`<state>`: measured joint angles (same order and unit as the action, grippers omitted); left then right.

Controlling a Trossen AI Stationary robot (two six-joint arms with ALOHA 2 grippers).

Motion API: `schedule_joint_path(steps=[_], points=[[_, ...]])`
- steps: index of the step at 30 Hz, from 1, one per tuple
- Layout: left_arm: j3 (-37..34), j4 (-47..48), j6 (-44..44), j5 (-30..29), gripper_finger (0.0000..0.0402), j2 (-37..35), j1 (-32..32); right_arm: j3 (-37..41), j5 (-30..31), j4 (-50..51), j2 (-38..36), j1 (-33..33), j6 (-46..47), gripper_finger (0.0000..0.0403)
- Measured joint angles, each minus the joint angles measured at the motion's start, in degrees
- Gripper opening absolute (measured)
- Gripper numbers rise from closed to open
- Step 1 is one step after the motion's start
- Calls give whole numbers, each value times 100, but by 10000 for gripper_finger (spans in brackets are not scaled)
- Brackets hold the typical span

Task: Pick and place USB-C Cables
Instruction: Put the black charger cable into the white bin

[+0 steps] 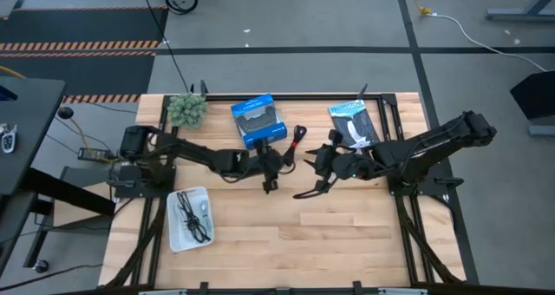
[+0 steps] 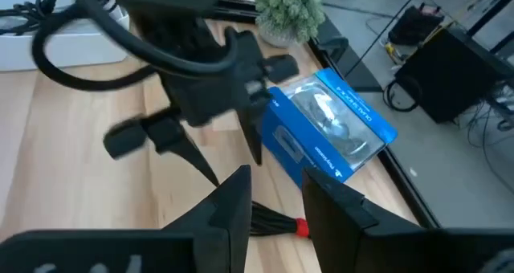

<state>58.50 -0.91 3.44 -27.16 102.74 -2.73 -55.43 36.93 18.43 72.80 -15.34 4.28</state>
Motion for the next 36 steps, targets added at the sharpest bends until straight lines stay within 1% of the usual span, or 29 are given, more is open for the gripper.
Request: schedule_joint_path(steps=[4,6,8,10,12,16,20,22,24,31,34,35,36], points=[[323,-355,-132,1,235,401,146,190,-35,-109,-123,-1,-82,115],[496,-336,-242,48,239,599,209,196,-44,-132,-166,-5,-82,114],[664,-359,-322,270,244,795,279,198,-47,-168,-178,-6,-87,114],[797,-356,-404,369,248,990,352,200,-51,-272,-177,-6,-133,114],[900,-310,-410,361,250,1150,413,203,-53,-306,-172,-6,-196,114],[974,-201,-245,310,251,1307,528,203,-74,-323,-162,-6,-248,114],[970,34,-272,557,246,1357,653,205,-78,-338,-162,-1,-294,114],[968,164,-277,669,232,1357,705,205,-91,-355,-162,-1,-321,114],[968,294,-275,687,210,1357,737,205,-97,-392,-162,-1,-346,114],[962,543,-277,549,95,1361,748,203,-116,-591,-164,-6,-459,114],[962,663,-61,419,44,1294,724,201,-116,-570,-164,-8,-471,114],[973,744,47,335,30,1237,697,201,-116,-572,-164,-8,-471,114],[1004,881,166,257,25,1170,669,201,-114,-572,-164,-8,-475,114]])
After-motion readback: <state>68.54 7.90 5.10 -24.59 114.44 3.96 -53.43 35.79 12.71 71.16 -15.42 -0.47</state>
